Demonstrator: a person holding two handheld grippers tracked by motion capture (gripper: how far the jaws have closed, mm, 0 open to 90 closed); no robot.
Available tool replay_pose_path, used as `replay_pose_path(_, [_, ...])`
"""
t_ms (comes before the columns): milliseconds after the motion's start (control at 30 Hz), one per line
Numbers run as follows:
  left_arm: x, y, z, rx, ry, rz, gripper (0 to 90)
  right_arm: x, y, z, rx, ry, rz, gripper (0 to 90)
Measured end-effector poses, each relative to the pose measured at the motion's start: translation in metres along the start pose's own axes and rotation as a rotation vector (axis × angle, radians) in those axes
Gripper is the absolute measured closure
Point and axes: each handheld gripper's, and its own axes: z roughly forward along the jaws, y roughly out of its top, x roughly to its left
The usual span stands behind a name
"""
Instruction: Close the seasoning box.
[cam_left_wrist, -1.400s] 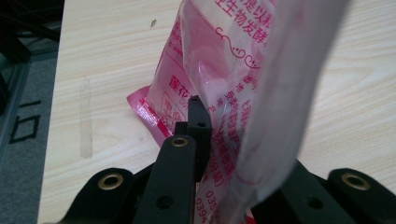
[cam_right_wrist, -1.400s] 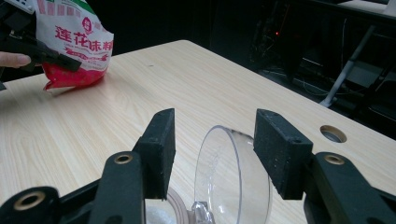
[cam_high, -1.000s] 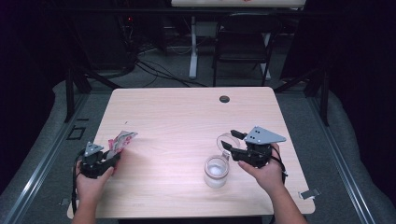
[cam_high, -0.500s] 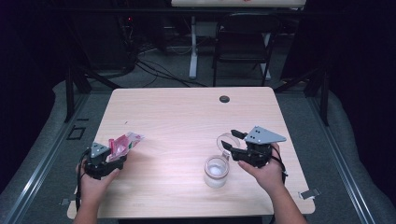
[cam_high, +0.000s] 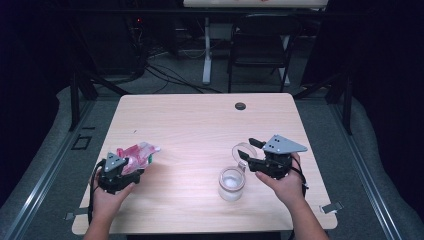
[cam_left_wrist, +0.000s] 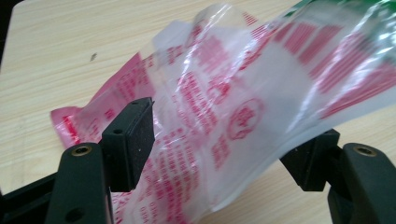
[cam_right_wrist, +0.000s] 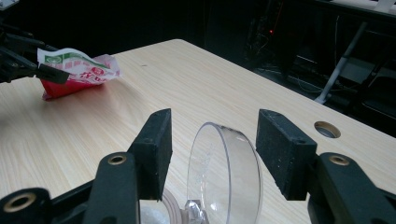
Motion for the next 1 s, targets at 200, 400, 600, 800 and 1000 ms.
replay_pose_path(200, [-0.013, 0.003, 0.003, 0.0, -0.03, 0.029, 32.2, -0.001, 0.0, 0.0, -0.003, -0.001, 0.008, 45.9])
replay_pose_path(400, [-0.023, 0.006, 0.004, 0.002, -0.053, 0.057, 31.6, -0.003, -0.001, 0.0, 0.007, -0.006, 0.008, 45.9])
replay_pose_path(600, [-0.032, 0.009, 0.005, -0.001, -0.071, 0.07, 31.4, -0.004, -0.002, 0.0, 0.009, -0.009, 0.017, 45.9])
replay_pose_path(800, [-0.041, 0.01, 0.007, 0.002, -0.085, 0.09, 31.2, -0.007, -0.004, 0.0, 0.018, -0.02, 0.028, 45.9])
replay_pose_path(1000, [-0.049, 0.013, 0.007, -0.008, -0.101, 0.108, 30.4, -0.01, -0.008, 0.003, 0.042, -0.02, 0.041, 45.8])
